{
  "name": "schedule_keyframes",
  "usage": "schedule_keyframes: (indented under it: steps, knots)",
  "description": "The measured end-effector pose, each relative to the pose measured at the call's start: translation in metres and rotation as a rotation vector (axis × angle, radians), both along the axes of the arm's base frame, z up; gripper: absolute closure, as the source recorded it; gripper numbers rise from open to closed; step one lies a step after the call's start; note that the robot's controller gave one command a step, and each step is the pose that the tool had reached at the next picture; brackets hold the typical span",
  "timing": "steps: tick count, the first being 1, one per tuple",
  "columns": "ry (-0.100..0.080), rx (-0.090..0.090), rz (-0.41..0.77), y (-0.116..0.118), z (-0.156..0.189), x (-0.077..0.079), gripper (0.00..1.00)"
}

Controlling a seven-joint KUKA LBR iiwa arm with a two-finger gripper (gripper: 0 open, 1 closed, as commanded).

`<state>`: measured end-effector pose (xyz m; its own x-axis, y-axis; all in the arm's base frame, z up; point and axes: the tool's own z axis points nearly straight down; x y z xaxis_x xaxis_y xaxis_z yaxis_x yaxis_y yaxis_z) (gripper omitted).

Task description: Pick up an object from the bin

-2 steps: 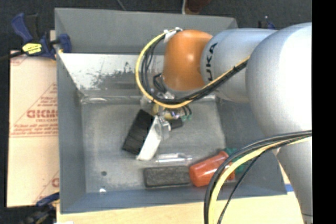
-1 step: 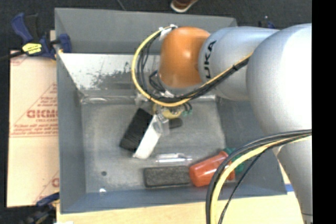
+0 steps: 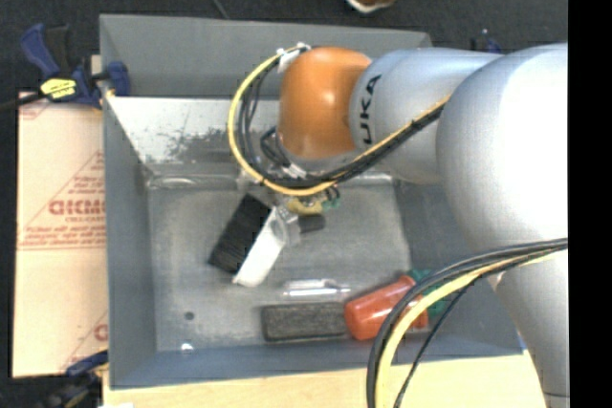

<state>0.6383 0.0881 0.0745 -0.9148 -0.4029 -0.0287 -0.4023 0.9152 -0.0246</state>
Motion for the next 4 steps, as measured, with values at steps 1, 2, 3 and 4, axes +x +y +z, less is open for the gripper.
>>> schedule_keyframes:
  steps: [1, 2, 3, 4]
  knots:
    - [-0.002, -0.005, 0.143, -0.019, -0.001, 0.001, 0.00]
    - [-0.007, -0.005, 0.174, 0.047, 0.000, -0.010, 0.00]
    - [-0.005, -0.008, 0.236, 0.058, 0.001, -0.021, 0.00]
    - [-0.009, -0.004, 0.229, 0.115, -0.003, -0.027, 0.00]
